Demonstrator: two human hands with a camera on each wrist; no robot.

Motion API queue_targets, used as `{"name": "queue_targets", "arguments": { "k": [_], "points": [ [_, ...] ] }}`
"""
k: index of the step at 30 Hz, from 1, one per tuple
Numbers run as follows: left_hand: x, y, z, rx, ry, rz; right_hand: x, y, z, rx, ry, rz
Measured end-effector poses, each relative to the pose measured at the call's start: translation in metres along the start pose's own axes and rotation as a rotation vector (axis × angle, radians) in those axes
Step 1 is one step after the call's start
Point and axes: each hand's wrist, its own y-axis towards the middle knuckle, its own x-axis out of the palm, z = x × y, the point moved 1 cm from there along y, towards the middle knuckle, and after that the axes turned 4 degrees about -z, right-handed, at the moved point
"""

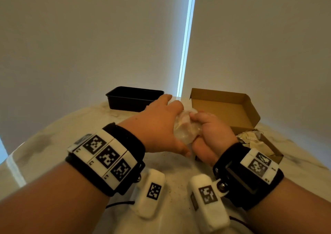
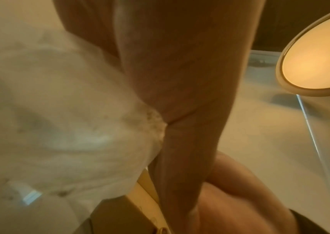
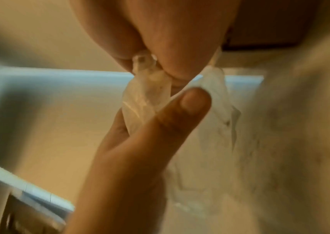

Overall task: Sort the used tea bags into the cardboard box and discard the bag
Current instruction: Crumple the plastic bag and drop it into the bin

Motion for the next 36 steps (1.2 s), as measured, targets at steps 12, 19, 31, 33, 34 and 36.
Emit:
{"name": "queue_targets", "arguments": {
  "k": [12, 19, 31, 33, 34, 36],
  "points": [
    [-0.002, 0.004, -0.013, 0.092, -0.256, 0.38, 0.006, 0.0, -0.009, -0.056, -0.366, 0.026],
    [-0.02, 0.007, -0.021, -0.047, -0.903, 0.775, 0.021, -0.023, -0.004, 0.07, -0.041, -0.195],
    [0.001, -0.006, 0.042, 0.02, -0.995, 0.393, 0.014, -0.005, 0.004, -0.052, 0.083, -0.1],
    [0.007, -0.005, 0.046, 0.007, -0.791, 0.387, 0.007, 0.0, 0.0, 0.0, 0.144, -0.074],
    [0.009, -0.003, 0.047, -0.047, -0.73, 0.376, 0.004, 0.002, 0.0, 0.008, 0.153, -0.063],
    [0.013, 0.005, 0.047, -0.1, -0.743, 0.454, 0.004, 0.005, 0.0, -0.002, 0.146, -0.031]
  ]
}}
